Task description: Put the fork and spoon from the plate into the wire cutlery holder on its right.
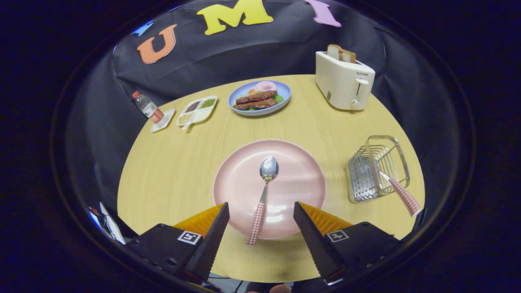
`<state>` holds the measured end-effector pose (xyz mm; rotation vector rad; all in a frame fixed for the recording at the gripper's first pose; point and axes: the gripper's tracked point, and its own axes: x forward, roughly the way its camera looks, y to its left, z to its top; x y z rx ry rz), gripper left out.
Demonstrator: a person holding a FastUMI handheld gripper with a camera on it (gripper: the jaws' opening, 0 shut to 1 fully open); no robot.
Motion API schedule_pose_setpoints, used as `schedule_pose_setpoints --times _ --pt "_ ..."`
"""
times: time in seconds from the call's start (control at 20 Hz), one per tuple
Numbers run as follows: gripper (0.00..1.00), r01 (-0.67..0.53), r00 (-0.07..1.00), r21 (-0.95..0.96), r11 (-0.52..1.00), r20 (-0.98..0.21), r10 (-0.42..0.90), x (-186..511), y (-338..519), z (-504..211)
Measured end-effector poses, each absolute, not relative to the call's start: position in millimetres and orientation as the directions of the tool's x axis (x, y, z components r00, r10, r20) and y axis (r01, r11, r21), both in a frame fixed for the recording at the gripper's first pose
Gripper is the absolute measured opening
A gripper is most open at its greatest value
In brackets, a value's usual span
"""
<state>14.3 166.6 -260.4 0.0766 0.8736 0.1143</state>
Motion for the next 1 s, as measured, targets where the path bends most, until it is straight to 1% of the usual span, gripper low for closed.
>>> schedule_pose_setpoints --times 0.1,0.3,0.35,0.4,0.5,0.55,0.65,0.7,0.8,0.85,0.9,1.0 --pt "0.91 -0.057 0.635 0.058 0.997 -0.768 0.081 16.9 166.4 -272.9" --pt "0.76 -0.037 0.613 0.036 0.999 -0.788 0.051 20.9 173.4 -289.7" --pt "0.76 -0.029 0.611 0.024 0.999 -0.791 0.037 22.6 171.3 -294.4" --pt "0.71 -0.020 0.602 0.016 1.000 -0.798 0.025 22.8 171.4 -296.7" --pt "0.55 -0.009 0.589 0.014 1.000 -0.808 0.017 22.5 173.3 -306.1" --pt "0.55 -0.003 0.588 0.003 1.000 -0.809 0.004 24.1 171.9 -310.2" --pt "0.30 0.012 0.573 0.000 1.000 -0.820 -0.007 22.8 169.5 -316.7" --pt "0.26 0.021 0.567 -0.010 1.000 -0.824 -0.020 23.1 165.8 -315.6" --pt "0.09 0.024 0.553 0.003 1.000 -0.833 -0.011 24.4 165.3 -316.4" --pt "0.09 0.024 0.552 -0.001 1.000 -0.833 -0.015 25.8 161.8 -313.7" --pt "0.01 0.025 0.548 -0.005 1.000 -0.836 -0.018 25.1 158.7 -302.5" --pt "0.01 0.014 0.541 0.027 1.000 -0.841 0.016 24.9 156.1 -292.5"
